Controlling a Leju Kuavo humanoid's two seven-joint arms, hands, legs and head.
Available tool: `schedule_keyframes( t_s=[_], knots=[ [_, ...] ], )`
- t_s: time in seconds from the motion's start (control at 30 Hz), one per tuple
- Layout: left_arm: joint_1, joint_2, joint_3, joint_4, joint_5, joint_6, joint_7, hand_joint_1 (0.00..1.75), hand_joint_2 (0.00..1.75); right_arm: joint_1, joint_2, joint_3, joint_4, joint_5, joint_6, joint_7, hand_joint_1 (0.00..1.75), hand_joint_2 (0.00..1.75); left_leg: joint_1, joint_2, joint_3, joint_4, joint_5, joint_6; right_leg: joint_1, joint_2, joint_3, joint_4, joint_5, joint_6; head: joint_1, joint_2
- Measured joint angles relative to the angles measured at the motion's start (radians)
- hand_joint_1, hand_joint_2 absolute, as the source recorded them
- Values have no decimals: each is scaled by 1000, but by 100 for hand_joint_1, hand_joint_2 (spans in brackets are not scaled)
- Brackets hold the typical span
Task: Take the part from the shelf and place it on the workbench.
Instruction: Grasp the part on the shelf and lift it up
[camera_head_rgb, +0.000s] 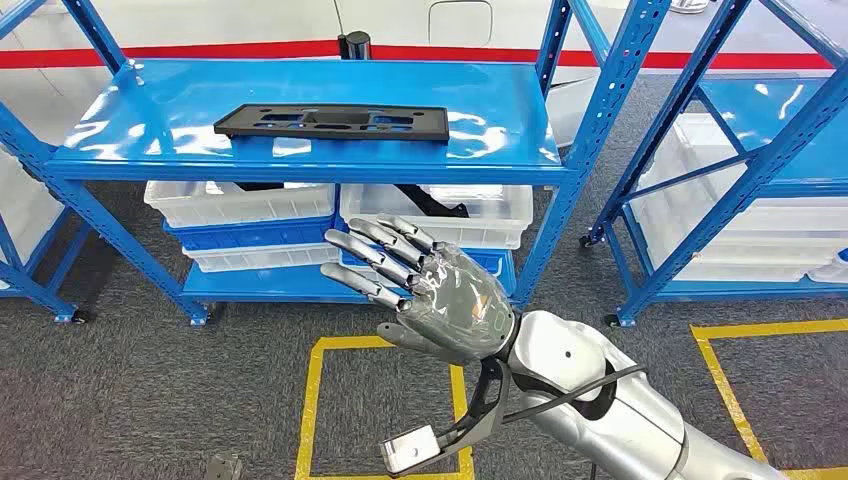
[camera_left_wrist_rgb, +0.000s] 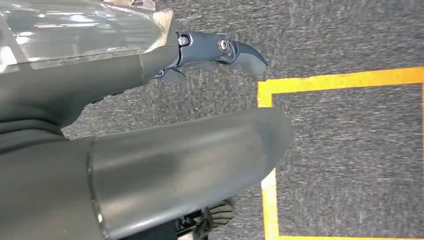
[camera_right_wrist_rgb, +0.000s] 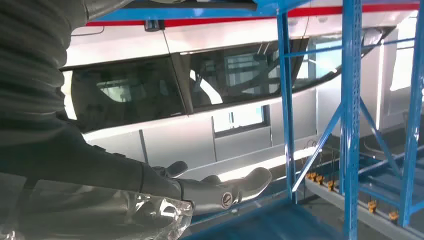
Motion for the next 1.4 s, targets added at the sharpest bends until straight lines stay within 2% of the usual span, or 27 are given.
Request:
schedule_keyframes(
  t_s=[0.07,0.1,0.13,0.2,0.27,0.33,0.37,0.4,0.47,0.5,0.57,0.7,0.77,0.83,0.87,0.9,0.93,0.97,1.0,1.07,1.13,1.17,1.23,1.27,1.33,1.37,1.4],
  knots=[
    [0,0,0,0,0,0,0,0,0,0,0,0,0,0,0,0,0,175,-2,1,-1,1,-4,-6,3,1,3,-1,2,-21,-1,0],
    [0,0,0,0,0,0,0,0,0,0,0,0,0,0,0,0,0,175,-4,2,0,2,-6,-11,5,2,5,-3,-1,-38,-2,0],
    [0,0,0,0,0,0,0,0,0,0,1,-1,1,0,0,0,0,175,-3,3,0,4,-9,-15,3,4,11,-2,4,-49,-3,0],
    [-1,1,0,0,0,0,0,0,0,-2,2,-1,1,0,1,-1,0,175,1,3,-13,38,-23,-23,-1,6,24,-3,1,-63,-4,0],
    [-3,1,-2,0,0,0,0,0,0,-5,4,0,1,0,9,-5,0,175,3,3,-73,141,-62,-31,-1,7,36,-4,-6,-75,-6,0],
    [-1,1,-6,0,0,0,0,0,0,-10,8,3,3,1,28,-9,0,175,3,3,-156,260,-101,-35,3,8,42,-4,-14,-84,-7,0],
    [-1,1,-8,0,0,0,1,0,0,-15,10,5,4,2,40,-10,0,175,3,3,-185,285,-100,-34,6,9,45,-4,-18,-86,-7,0],
    [0,1,-10,0,0,0,1,0,0,-22,14,7,5,3,53,-11,0,175,2,3,-195,275,-79,-30,9,11,51,-4,-23,-87,-7,0],
    [0,2,-12,0,1,1,1,0,0,-45,24,13,9,3,82,-8,0,175,-2,2,-160,162,10,-13,13,16,68,-5,-34,-86,-7,0],
    [-1,3,-13,0,2,1,1,0,0,-58,30,15,12,2,94,-7,0,175,-6,2,-135,101,39,-2,17,17,75,-6,-40,-84,-6,0],
    [-2,5,-16,0,5,2,0,0,0,-82,41,21,20,-1,110,-3,0,175,-15,1,-102,29,54,13,20,19,83,-8,-50,-75,-6,0],
    [0,5,-17,1,9,5,-1,0,0,-107,54,28,38,-7,116,1,0,175,-15,-2,-62,1,49,30,22,17,81,29,-56,-49,-5,0],
    [-2,6,-17,0,9,6,-1,0,0,-118,56,31,48,-12,115,2,0,175,-10,-2,-47,-4,45,34,19,14,28,119,-86,-50,-2,0],
    [-2,5,-18,1,9,4,-1,0,0,-121,57,38,60,-17,114,2,0,175,-9,-2,-40,-5,36,34,16,14,-57,240,-124,-48,-1,0],
    [-1,4,-19,1,9,3,0,0,0,-120,57,41,66,-19,112,3,0,175,-9,-3,-35,-4,30,33,14,13,-89,272,-132,-44,-1,0],
    [1,3,-21,1,9,3,0,0,0,-120,57,44,71,-21,110,3,0,175,-8,-4,-28,-4,23,31,13,13,-103,267,-124,-35,-1,0],
    [2,3,-22,1,10,3,1,0,0,-120,56,46,76,-22,108,3,0,175,-8,-5,-18,-4,15,28,11,13,-97,225,-98,-24,-1,0],
    [2,3,-23,1,11,4,1,0,0,-119,56,48,79,-22,105,3,0,175,-8,-6,-6,-4,6,25,9,11,-76,156,-57,-11,0,0],
    [3,3,-23,1,14,5,1,0,0,-118,56,49,83,-22,101,3,0,175,-9,-6,7,-3,-3,20,9,8,-54,88,-17,-6,-1,0],
    [3,4,-23,1,19,6,0,0,0,-116,59,53,90,-22,96,2,0,175,-12,-5,18,-3,-20,9,12,1,-22,6,21,-24,-1,0],
    [4,4,-23,1,21,8,0,0,0,-114,62,56,95,-22,92,2,0,175,-14,-3,21,0,-29,0,13,0,-14,-2,20,-53,-2,0],
    [4,5,-23,2,21,9,0,0,0,-114,64,57,97,-22,91,2,0,175,-13,-1,19,8,-31,-5,11,3,-8,-2,25,-60,-2,0],
    [3,5,-23,2,21,9,-1,0,0,-114,69,57,98,-21,88,2,0,175,-10,0,-19,74,-33,-14,4,4,5,-4,19,-72,-4,0],
    [3,6,-23,2,21,9,-1,0,0,-115,71,58,99,-21,88,2,0,175,-8,0,-57,132,-42,-20,3,5,12,-4,13,-78,-4,0],
    [5,5,-24,2,22,9,-1,0,0,-114,75,60,103,-21,87,2,0,175,-4,0,-145,250,-86,-29,4,5,26,-5,-1,-87,-5,0],
    [6,5,-24,2,22,9,-1,0,0,-114,75,62,105,-21,87,2,0,175,-3,0,-179,282,-106,-31,5,6,34,-5,-9,-87,-6,0],
    [7,5,-24,2,22,9,0,0,0,-113,76,63,106,-20,86,2,0,175,-3,0,-197,283,-110,-31,5,7,45,-5,-18,-87,-5,0]
  ],
)
